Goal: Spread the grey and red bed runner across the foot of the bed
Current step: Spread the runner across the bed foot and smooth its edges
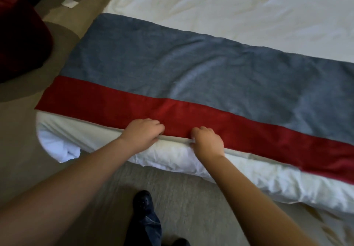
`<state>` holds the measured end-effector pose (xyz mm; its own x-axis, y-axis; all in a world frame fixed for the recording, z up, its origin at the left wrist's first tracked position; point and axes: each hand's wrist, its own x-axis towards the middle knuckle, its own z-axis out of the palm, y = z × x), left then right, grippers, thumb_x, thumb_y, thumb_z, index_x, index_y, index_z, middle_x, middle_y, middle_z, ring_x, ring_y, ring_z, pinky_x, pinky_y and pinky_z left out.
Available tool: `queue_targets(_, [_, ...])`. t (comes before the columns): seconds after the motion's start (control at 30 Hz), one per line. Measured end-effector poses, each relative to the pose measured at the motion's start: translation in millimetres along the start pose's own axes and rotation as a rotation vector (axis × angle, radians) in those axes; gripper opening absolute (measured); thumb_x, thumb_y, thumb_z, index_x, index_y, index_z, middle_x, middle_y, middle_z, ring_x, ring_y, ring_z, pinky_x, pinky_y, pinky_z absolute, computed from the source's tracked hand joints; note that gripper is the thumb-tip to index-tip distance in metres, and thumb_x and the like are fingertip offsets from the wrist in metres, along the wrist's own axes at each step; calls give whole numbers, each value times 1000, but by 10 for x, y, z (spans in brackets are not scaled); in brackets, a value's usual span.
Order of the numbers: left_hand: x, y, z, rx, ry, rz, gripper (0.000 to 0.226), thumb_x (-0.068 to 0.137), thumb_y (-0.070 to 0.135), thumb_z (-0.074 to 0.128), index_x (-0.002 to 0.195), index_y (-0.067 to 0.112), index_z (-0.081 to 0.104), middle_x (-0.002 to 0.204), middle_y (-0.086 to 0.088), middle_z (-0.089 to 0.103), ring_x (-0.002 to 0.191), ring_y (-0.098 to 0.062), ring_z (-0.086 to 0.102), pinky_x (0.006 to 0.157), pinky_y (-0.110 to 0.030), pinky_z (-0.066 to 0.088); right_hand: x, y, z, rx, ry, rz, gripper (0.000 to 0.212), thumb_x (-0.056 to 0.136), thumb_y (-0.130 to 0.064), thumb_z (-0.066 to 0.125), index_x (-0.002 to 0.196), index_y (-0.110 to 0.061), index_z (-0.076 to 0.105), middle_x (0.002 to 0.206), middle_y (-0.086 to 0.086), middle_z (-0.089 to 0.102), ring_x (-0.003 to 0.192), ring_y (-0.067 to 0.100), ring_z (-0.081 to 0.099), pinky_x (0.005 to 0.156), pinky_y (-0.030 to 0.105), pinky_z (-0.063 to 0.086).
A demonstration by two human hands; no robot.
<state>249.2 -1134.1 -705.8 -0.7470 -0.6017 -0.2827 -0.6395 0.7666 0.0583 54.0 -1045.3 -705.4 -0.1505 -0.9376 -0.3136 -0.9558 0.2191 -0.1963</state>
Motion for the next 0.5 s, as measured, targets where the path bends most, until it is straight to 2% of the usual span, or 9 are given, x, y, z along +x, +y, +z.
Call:
queue_targets(0.07, [39, 77, 5, -10, -33, -18, 7, 83, 18, 54, 84, 25, 55, 86, 7, 57, 84, -15, 57, 61, -31, 42, -30, 89, -7, 26, -57, -53, 22, 88, -7, 49, 105, -15, 60, 104, 5, 62, 97, 26, 58, 75, 34, 47])
queue_targets(0.13, [30, 73, 3, -2, -73, -18, 11, 80, 15, 53, 80, 25, 53, 83, 8, 56, 80, -14, 56, 58, -30, 42, -94, 111, 9, 38, -76, -153, 18, 87, -11, 55, 103, -16, 59, 102, 3, 62, 94, 25, 58, 72, 34, 47])
queue_targets(0.23, [24, 90, -66, 13, -91, 18, 8, 78, 28, 58, 83, 29, 52, 84, 11, 56, 80, -11, 55, 57, -28, 39, -197, 227, 36, 74, -55, -245, 23, 81, -25, 67, 101, -23, 55, 99, -3, 59, 94, 19, 55, 67, 30, 43])
queue_targets(0.33, [133, 298, -109, -20, -43, 71, 20, 79, 42, 60, 94, 32, 54, 89, 15, 56, 82, -7, 55, 59, -25, 39, -284, 548, 17, 63, -5, -180, 24, 78, -21, 63, 101, -26, 56, 98, -6, 56, 95, 17, 54, 64, 29, 44])
queue_targets(0.43, [346, 674, -93, -62, -19, 139, 19, 81, 41, 59, 96, 30, 53, 91, 13, 56, 83, -9, 55, 60, -26, 40, -405, 987, -12, 19, -13, -68, 22, 80, -21, 61, 101, -26, 56, 97, -6, 54, 95, 17, 54, 64, 29, 43])
queue_targets(0.5, [504, 963, -80, -79, -15, 189, 17, 82, 39, 59, 94, 29, 53, 90, 12, 55, 84, -11, 55, 61, -28, 40, -477, 1274, -61, -2, -33, -6, 21, 82, -23, 61, 102, -26, 56, 100, -6, 54, 98, 18, 54, 69, 31, 46])
